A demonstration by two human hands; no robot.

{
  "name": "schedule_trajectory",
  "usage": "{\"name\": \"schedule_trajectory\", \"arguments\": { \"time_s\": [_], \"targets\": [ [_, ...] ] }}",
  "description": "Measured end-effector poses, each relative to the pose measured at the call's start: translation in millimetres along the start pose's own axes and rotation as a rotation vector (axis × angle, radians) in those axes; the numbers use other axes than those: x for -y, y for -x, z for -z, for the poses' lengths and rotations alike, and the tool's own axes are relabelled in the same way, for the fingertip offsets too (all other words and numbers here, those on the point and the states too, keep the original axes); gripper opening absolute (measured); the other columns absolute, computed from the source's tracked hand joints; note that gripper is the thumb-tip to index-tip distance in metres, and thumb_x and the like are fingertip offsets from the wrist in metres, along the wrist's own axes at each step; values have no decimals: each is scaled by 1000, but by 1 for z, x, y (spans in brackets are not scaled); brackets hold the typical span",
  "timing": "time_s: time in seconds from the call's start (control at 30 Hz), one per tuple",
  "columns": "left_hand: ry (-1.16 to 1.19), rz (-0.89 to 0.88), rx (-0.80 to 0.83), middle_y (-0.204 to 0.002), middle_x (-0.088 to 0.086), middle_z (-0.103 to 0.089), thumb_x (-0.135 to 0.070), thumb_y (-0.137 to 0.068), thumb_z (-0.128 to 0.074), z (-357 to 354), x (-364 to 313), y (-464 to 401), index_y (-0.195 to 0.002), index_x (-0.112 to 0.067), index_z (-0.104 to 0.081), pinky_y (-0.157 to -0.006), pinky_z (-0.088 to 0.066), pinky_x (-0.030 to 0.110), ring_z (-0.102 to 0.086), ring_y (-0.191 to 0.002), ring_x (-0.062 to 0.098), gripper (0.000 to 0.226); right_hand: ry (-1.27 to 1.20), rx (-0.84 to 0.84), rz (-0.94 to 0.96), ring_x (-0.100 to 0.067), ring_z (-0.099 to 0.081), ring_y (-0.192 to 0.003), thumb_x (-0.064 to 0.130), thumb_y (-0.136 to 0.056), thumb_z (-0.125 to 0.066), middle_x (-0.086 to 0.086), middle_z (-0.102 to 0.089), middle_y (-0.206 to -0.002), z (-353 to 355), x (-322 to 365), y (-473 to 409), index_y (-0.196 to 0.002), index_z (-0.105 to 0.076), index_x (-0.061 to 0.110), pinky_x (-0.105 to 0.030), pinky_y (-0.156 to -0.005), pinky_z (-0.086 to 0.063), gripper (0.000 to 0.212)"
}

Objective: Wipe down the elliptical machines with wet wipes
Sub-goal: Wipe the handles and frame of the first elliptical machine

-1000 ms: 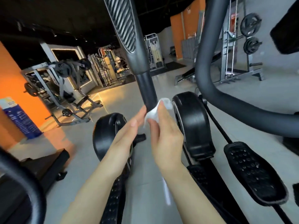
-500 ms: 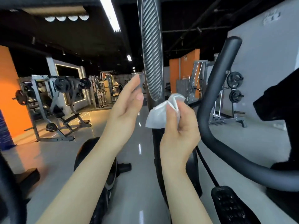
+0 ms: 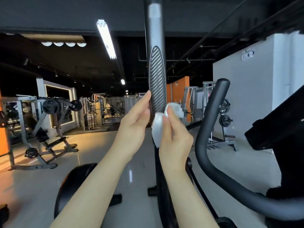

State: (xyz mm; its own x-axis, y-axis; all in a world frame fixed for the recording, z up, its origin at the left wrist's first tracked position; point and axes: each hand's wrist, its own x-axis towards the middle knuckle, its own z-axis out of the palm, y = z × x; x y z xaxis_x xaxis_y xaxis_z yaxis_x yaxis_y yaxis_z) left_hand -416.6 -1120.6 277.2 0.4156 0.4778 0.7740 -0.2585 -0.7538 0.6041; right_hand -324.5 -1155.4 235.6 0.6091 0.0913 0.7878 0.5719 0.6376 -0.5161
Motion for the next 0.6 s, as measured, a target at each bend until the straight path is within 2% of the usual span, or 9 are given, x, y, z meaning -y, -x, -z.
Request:
{"name": "schedule_trajectory", "arguments": {
  "time_s": [0.13,0.23,0.3,0.4,0.47,0.53,0.6],
  "targets": [
    [48,30,-5,-148,-14,-47,-19,-106,-37,1,-4,0,-145,-31,-41,-117,-35,37,-44,-134,-1,41,1,3,158,-12,-65,-107,13,-98,-56,-6,-70,-115,-16,18,-37,-131,-62,13,-22,-92,-51,34],
    [61,50,5,-144,-18,-49,-20,-106,-36,3,-5,1,-142,-38,-40,-115,-36,32,-46,-129,-8,40,53,1,213,-12,-61,-115,13,-97,-55,-7,-68,-123,-8,-1,-15,-133,-59,9,-22,-97,-48,36],
    [70,44,26,-147,-18,-46,-21,-106,-36,4,-5,0,-145,-35,-40,-116,-35,32,-42,-132,-8,41,82,17,235,-9,-59,-119,14,-97,-55,-1,-65,-127,6,-21,13,-130,-60,9,-23,-99,-47,34],
    [81,34,23,-147,-20,-46,-23,-106,-35,2,-6,1,-146,-32,-40,-114,-36,28,-41,-133,-8,41,140,45,242,3,-59,-113,17,-95,-47,4,-66,-122,22,-41,41,-122,-67,8,-13,-97,-43,35],
    [124,35,14,-143,-20,-49,-21,-106,-34,1,-7,2,-145,-28,-42,-110,-38,20,-44,-129,-10,40,135,34,174,3,-59,-98,16,-95,-49,-1,-72,-111,22,-42,40,-125,-65,12,-13,-89,-45,34],
    [141,40,17,-140,-23,-50,-18,-107,-33,1,-7,3,-144,-28,-42,-107,-39,16,-46,-127,-11,39,93,-11,140,2,-57,-85,13,-94,-53,8,-71,-96,16,-32,25,-129,-60,19,-15,-80,-46,36],
    [142,42,26,-141,-20,-50,-19,-107,-33,4,-7,2,-141,-32,-42,-108,-39,18,-45,-129,-10,38,50,-30,198,-4,-64,-93,11,-93,-56,10,-69,-101,5,-11,-1,-128,-59,14,-16,-82,-50,36]
  ]
}}
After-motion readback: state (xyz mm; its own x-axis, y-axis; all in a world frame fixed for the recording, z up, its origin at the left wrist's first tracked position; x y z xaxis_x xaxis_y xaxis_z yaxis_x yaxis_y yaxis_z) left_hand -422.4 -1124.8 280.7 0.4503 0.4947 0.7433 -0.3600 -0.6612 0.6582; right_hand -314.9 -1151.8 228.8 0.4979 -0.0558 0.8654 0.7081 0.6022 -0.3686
